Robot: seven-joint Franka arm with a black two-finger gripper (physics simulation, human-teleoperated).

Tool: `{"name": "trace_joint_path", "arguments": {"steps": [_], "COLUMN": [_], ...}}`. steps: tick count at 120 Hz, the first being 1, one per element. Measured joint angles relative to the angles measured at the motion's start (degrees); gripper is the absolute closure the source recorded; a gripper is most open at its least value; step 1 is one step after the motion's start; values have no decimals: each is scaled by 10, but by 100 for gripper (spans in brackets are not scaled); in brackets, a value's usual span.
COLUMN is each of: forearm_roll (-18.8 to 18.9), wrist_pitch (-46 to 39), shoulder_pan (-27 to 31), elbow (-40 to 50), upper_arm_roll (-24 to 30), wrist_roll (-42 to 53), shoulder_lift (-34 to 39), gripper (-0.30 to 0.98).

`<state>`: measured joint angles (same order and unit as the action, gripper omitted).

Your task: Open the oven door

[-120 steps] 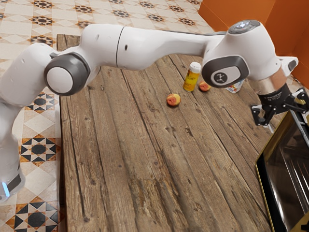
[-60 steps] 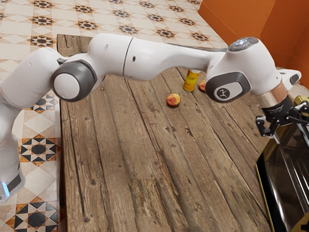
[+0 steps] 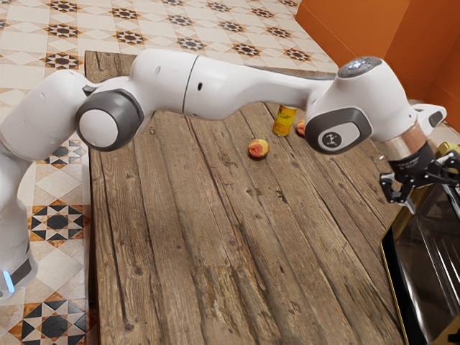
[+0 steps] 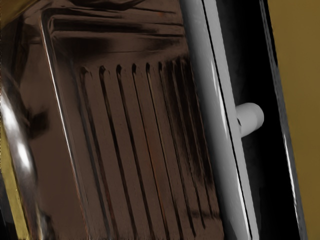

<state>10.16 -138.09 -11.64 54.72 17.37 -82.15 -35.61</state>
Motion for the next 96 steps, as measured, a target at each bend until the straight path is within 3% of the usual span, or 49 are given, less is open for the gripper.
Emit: {"name": "trace_joint_path", "arguments": {"steps": [28,96], "forearm_roll": [-38,-114], "wrist_pitch": [-2,-3], "shoulder_pan": [-4,-8], "elbow": [29,170], "upper_arm_roll": [-18,-72], "wrist_roll": [8,18], "shoulder_lift": [9,109], "gripper": [0,0]}}
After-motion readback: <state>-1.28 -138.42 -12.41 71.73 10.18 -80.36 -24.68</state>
